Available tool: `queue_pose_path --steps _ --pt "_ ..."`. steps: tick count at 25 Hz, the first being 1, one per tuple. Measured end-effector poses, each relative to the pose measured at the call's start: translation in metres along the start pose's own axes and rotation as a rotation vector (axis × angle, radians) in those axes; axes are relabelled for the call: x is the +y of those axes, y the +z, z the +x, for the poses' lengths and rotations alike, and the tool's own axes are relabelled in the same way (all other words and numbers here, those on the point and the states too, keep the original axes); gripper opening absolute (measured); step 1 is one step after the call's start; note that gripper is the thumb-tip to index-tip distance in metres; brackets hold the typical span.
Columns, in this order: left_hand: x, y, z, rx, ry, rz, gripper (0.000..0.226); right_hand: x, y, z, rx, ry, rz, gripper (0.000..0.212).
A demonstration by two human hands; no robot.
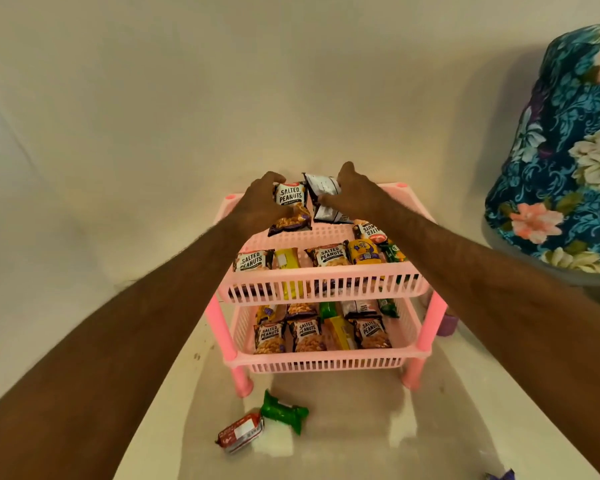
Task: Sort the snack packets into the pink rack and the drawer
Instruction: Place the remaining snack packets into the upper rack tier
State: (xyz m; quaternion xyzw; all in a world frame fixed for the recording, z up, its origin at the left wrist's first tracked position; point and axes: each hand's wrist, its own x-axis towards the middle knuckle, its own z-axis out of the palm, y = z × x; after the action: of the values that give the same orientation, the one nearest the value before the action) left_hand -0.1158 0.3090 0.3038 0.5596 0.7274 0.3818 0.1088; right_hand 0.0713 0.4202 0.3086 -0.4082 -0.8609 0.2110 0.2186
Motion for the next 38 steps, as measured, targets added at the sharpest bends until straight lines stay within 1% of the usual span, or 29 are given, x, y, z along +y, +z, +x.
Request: queue_pose_path --steps 5,7,9,11,13,15,17,18,20,22,24,25,27,28,30,32,34,36,38 --pt "-0.027 0.018 0.031 -0.191 -0.124 0.02 0.067 0.008 0.029 0.038 -0.115 0.042 -0.17 0.094" --pt "-0.034 0.028 0.038 -0.27 -0.186 0.03 0.068 0.013 0.039 0.044 -0.134 0.036 -0.233 0.099" --pt "-0.039 0.036 0.042 -0.307 -0.229 0.005 0.064 0.018 0.048 0.048 -0.129 0.007 -0.312 0.096" --pt "-0.042 0.042 0.045 -0.302 -0.248 -0.011 0.057 0.025 0.056 0.051 -0.125 -0.023 -0.374 0.091" --pt "-0.044 0.046 0.047 -0.287 -0.267 -0.038 0.056 0.031 0.059 0.052 -0.135 -0.043 -0.398 0.084" --pt "-0.045 0.048 0.049 -0.275 -0.303 -0.108 0.058 0.034 0.056 0.053 -0.153 -0.052 -0.395 0.072" --pt "-0.043 0.048 0.048 -0.27 -0.315 -0.159 0.053 0.034 0.051 0.054 -0.185 -0.041 -0.414 0.058" --pt "-0.041 0.047 0.046 -0.27 -0.293 -0.122 0.048 0.033 0.05 0.054 -0.209 -0.035 -0.44 0.053" --pt "-0.04 0.044 0.045 -0.237 -0.147 0.159 0.044 0.029 0.048 0.051 -0.243 -0.033 -0.517 0.05" --pt "-0.04 0.04 0.039 -0.147 0.032 0.466 0.044 0.025 0.046 0.043 -0.2 -0.066 -0.554 0.044" --pt "-0.04 0.036 0.034 -0.097 0.159 0.624 0.042 0.023 0.043 0.036 -0.132 -0.142 -0.535 0.036" --pt "-0.041 0.036 0.033 -0.127 0.169 0.655 0.04 0.022 0.043 0.033 -0.135 -0.168 -0.519 0.034" --pt "-0.041 0.038 0.029 -0.258 0.078 0.636 0.037 0.021 0.045 0.031 -0.222 -0.176 -0.496 0.032" --pt "-0.04 0.04 0.027 -0.323 0.018 0.633 0.039 0.021 0.047 0.029 -0.276 -0.17 -0.489 0.033" --pt "-0.036 0.041 0.024 -0.397 -0.022 0.682 0.046 0.019 0.048 0.025 -0.352 -0.157 -0.487 0.036" --pt "-0.031 0.039 0.021 -0.401 -0.012 0.727 0.05 0.017 0.046 0.021 -0.375 -0.15 -0.528 0.041" --pt "-0.026 0.033 0.018 -0.385 -0.005 0.722 0.052 0.015 0.041 0.014 -0.351 -0.14 -0.584 0.047" --pt "-0.021 0.023 0.009 -0.335 0.008 0.657 0.052 0.011 0.035 0.003 -0.267 -0.159 -0.563 0.049" --pt "-0.016 0.01 -0.008 -0.229 0.032 0.549 0.047 0.002 0.027 -0.013 -0.14 -0.195 -0.409 0.045"
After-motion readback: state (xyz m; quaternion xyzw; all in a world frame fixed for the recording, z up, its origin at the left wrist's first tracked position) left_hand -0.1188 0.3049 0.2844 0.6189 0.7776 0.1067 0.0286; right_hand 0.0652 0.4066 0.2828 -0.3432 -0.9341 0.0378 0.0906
